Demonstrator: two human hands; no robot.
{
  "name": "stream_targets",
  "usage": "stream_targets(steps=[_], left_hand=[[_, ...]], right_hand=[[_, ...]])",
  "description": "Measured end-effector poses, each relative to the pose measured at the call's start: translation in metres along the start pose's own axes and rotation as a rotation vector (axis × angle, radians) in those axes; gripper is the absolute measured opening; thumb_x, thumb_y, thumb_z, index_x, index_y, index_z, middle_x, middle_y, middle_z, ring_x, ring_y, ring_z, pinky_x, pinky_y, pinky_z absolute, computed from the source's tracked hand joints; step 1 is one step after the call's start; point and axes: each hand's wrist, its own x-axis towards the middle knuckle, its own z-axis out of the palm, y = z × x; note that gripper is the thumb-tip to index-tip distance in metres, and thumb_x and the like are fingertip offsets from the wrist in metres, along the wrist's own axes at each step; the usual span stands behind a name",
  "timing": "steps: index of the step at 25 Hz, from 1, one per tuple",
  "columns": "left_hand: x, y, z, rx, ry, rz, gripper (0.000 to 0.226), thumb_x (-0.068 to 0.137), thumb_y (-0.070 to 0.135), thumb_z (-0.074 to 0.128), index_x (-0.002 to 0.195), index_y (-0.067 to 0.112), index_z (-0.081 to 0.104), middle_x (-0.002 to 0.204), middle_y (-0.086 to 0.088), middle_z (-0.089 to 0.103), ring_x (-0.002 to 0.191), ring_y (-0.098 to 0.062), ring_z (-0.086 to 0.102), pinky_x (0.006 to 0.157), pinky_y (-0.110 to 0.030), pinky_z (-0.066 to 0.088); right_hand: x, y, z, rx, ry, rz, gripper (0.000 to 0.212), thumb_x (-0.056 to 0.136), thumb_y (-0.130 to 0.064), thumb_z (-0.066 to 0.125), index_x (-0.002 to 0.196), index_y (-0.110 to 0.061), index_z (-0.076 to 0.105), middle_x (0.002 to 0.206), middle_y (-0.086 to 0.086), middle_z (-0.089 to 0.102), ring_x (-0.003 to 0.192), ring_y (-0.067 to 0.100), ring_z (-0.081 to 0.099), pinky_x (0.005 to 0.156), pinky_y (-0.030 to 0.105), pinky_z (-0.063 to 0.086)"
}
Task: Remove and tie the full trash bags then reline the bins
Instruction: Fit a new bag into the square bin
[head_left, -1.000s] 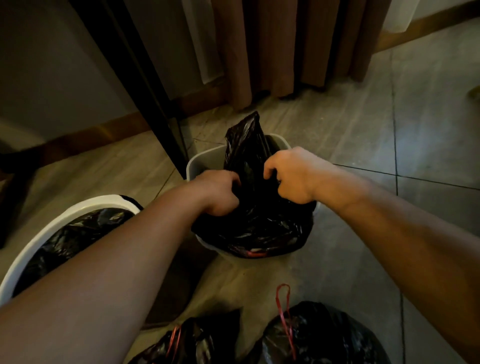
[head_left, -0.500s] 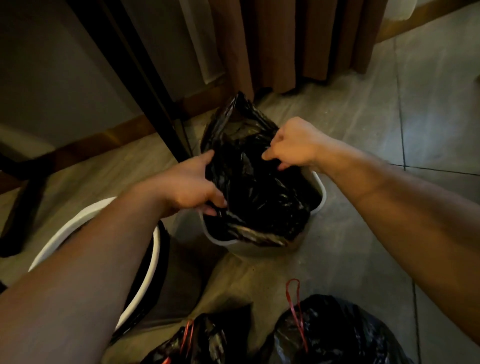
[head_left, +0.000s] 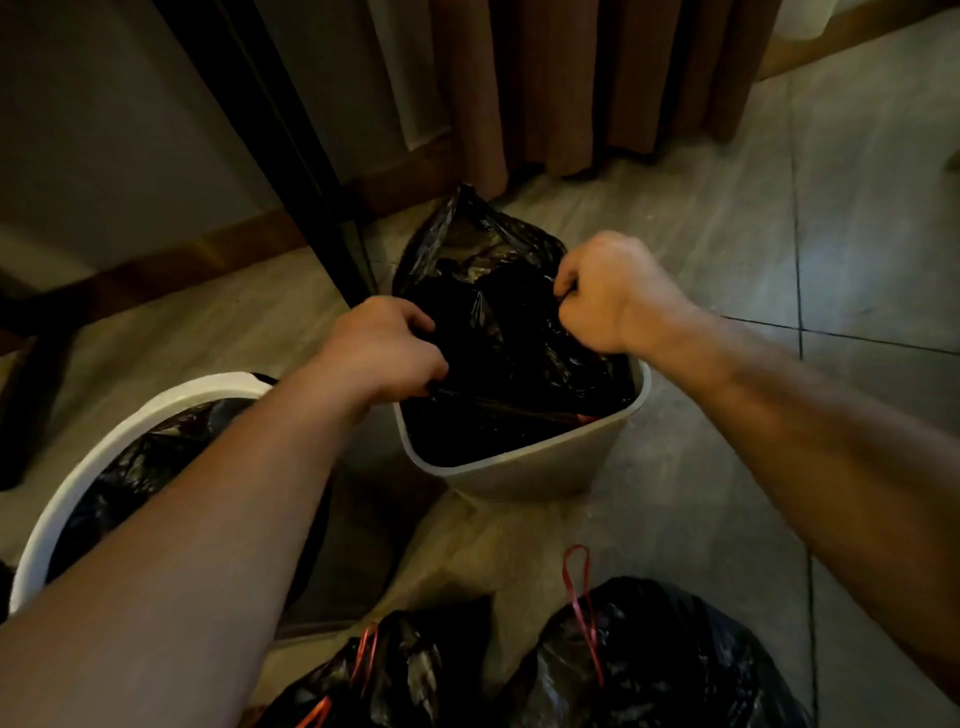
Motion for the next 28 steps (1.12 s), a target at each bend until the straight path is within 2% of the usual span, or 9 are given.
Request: stream_targets(steps=[4, 8, 11, 13, 15, 17, 22, 25, 28], left_hand=[[-0.011, -0.016, -0.011, -0.340, -0.009, -0.130, 0.051, 0.082, -0.002, 0.075, 0.126, 0.022, 0.069, 0.107, -0.009, 0.072, 0.089, -0.019, 0.069, 0.067, -0.029, 0.055], [-0.028, -0.030, 0.003, -0.110, 0.111, -0.058, 0.052, 0.080, 0.016, 0.081, 0.127, 0.033, 0.068, 0.112, 0.002, 0.071, 0.094, -0.016, 0.069, 0.073, -0.028, 0.059], [-0.041, -0.035, 0.020, -0.035, 0.089, -0.052, 0.062, 0.083, 0.033, 0.077, 0.142, 0.037, 0.058, 0.130, -0.001, 0.064, 0.106, -0.023, 0.068, 0.088, -0.037, 0.061], [-0.043, -0.039, 0.028, 0.020, 0.089, -0.058, 0.069, 0.085, 0.028, 0.073, 0.149, 0.036, 0.051, 0.134, -0.004, 0.062, 0.110, -0.027, 0.067, 0.091, -0.037, 0.059], [-0.049, -0.042, 0.031, 0.028, 0.100, -0.070, 0.071, 0.086, 0.016, 0.070, 0.151, 0.032, 0.048, 0.115, 0.002, 0.063, 0.098, -0.022, 0.066, 0.080, -0.031, 0.055], [-0.058, -0.046, 0.033, 0.059, 0.080, -0.065, 0.073, 0.084, 0.012, 0.068, 0.151, 0.030, 0.047, 0.109, 0.005, 0.064, 0.094, -0.019, 0.065, 0.077, -0.027, 0.051], [-0.094, -0.061, 0.042, -0.009, 0.109, -0.036, 0.074, 0.087, 0.020, 0.074, 0.153, 0.037, 0.045, 0.139, 0.000, 0.064, 0.121, -0.024, 0.063, 0.096, -0.030, 0.053], [-0.116, -0.069, 0.047, -0.183, 0.194, -0.004, 0.069, 0.091, 0.046, 0.073, 0.150, 0.055, 0.037, 0.142, 0.009, 0.058, 0.126, -0.018, 0.060, 0.108, -0.039, 0.051], [-0.133, -0.080, 0.056, -0.271, 0.222, -0.101, 0.044, 0.091, 0.054, 0.069, 0.131, 0.062, 0.054, 0.122, 0.007, 0.068, 0.105, -0.021, 0.070, 0.097, -0.047, 0.058]], right_hand=[[0.002, 0.024, -0.013, 0.332, 0.194, 0.284, 0.024, 0.084, -0.006, 0.064, 0.075, -0.027, 0.074, 0.089, -0.007, 0.067, 0.080, 0.011, 0.063, 0.074, 0.019, 0.051], [-0.011, 0.039, -0.011, 0.353, 0.181, 0.338, 0.024, 0.085, -0.009, 0.064, 0.083, -0.029, 0.077, 0.090, -0.006, 0.069, 0.088, 0.015, 0.066, 0.078, 0.023, 0.055], [-0.030, 0.042, -0.003, 0.464, 0.123, 0.369, 0.016, 0.088, -0.026, 0.073, 0.101, -0.030, 0.080, 0.100, -0.006, 0.074, 0.094, 0.015, 0.070, 0.089, 0.032, 0.060], [-0.043, 0.041, 0.004, 0.536, 0.043, 0.418, 0.031, 0.087, -0.029, 0.078, 0.118, -0.031, 0.076, 0.106, -0.003, 0.074, 0.092, 0.015, 0.072, 0.088, 0.035, 0.062], [-0.053, 0.040, 0.007, 0.497, 0.014, 0.419, 0.040, 0.090, -0.025, 0.078, 0.129, -0.031, 0.070, 0.116, 0.002, 0.074, 0.098, 0.018, 0.073, 0.091, 0.038, 0.062], [-0.060, 0.041, 0.003, 0.397, 0.002, 0.402, 0.044, 0.092, -0.024, 0.076, 0.134, -0.027, 0.067, 0.122, 0.004, 0.072, 0.103, 0.020, 0.071, 0.091, 0.036, 0.061], [-0.098, 0.039, -0.007, 0.394, -0.089, 0.374, 0.049, 0.093, -0.027, 0.076, 0.140, -0.026, 0.062, 0.103, -0.009, 0.069, 0.084, 0.001, 0.064, 0.070, 0.018, 0.051], [-0.119, 0.040, -0.014, 0.503, -0.049, 0.349, 0.057, 0.094, -0.043, 0.073, 0.147, -0.041, 0.052, 0.118, -0.006, 0.070, 0.103, 0.015, 0.071, 0.086, 0.040, 0.062], [-0.140, 0.046, -0.022, 0.748, -0.038, 0.403, 0.050, 0.095, -0.044, 0.071, 0.141, -0.053, 0.052, 0.102, -0.001, 0.076, 0.086, 0.018, 0.076, 0.071, 0.045, 0.066]])
